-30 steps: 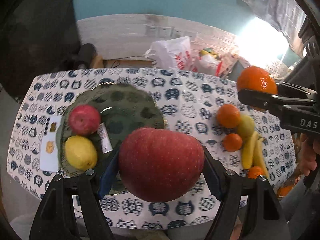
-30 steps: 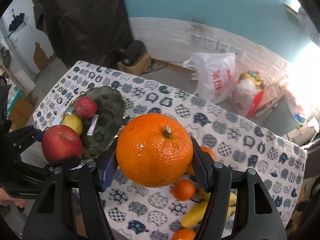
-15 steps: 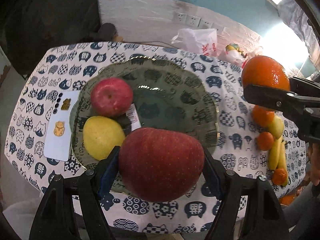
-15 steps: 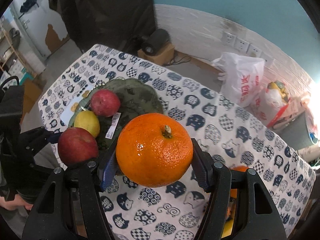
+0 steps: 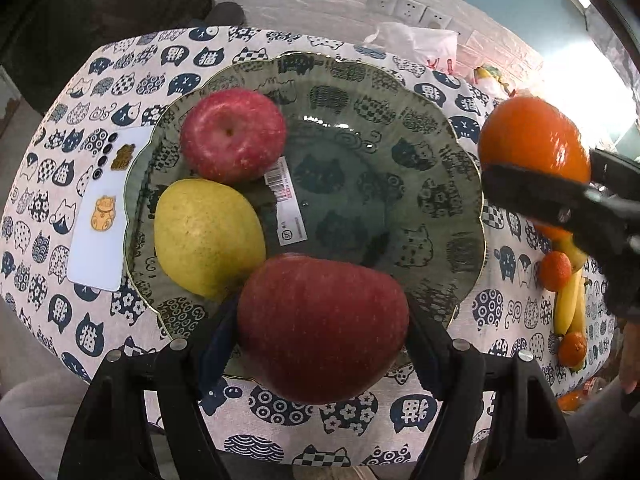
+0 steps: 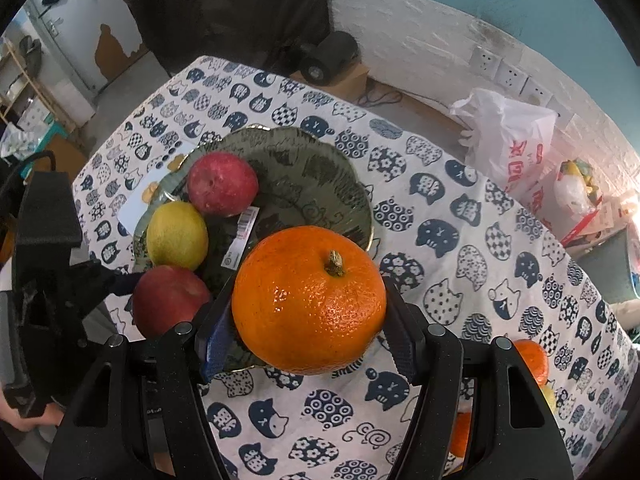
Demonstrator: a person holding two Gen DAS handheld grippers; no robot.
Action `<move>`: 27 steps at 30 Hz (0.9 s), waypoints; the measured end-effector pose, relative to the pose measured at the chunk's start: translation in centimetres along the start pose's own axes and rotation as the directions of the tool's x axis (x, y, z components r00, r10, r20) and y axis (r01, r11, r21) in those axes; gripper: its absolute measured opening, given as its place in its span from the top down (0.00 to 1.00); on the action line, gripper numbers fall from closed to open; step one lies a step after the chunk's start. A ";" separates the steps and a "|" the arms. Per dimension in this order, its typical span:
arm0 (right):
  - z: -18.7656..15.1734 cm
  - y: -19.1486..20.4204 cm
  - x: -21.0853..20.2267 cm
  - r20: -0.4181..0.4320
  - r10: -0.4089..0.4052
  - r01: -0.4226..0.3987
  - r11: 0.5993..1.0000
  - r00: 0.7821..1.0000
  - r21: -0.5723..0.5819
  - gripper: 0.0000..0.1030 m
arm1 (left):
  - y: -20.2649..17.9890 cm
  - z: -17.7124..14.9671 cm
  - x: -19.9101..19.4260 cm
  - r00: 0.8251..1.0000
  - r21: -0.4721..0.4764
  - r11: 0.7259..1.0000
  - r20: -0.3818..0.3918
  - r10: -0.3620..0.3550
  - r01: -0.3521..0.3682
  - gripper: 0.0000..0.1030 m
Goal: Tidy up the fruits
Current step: 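Lower the red apple onto the plate and open the left tool while the right tool releases the orange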
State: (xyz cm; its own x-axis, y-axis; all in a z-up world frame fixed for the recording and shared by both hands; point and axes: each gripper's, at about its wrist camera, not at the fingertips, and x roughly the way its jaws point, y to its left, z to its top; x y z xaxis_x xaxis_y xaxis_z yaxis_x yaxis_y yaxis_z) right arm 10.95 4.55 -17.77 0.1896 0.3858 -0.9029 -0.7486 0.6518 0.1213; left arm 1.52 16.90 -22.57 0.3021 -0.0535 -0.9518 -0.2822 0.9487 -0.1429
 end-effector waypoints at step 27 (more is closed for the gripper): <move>0.9 0.4 3.3 -0.046 0.048 -0.045 0.997 0.998 0.062 0.33 | 2.2 -0.8 -2.1 0.999 -0.086 0.996 -0.017 -0.035 0.033 0.20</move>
State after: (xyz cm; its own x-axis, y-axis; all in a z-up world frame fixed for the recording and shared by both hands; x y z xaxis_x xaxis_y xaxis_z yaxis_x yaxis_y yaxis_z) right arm 11.87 6.70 -20.30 0.1242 0.3865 -0.9139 -0.7158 0.6727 0.1872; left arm -0.49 18.88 -21.09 0.2966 -0.0915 -0.9506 -0.3496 0.9159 -0.1973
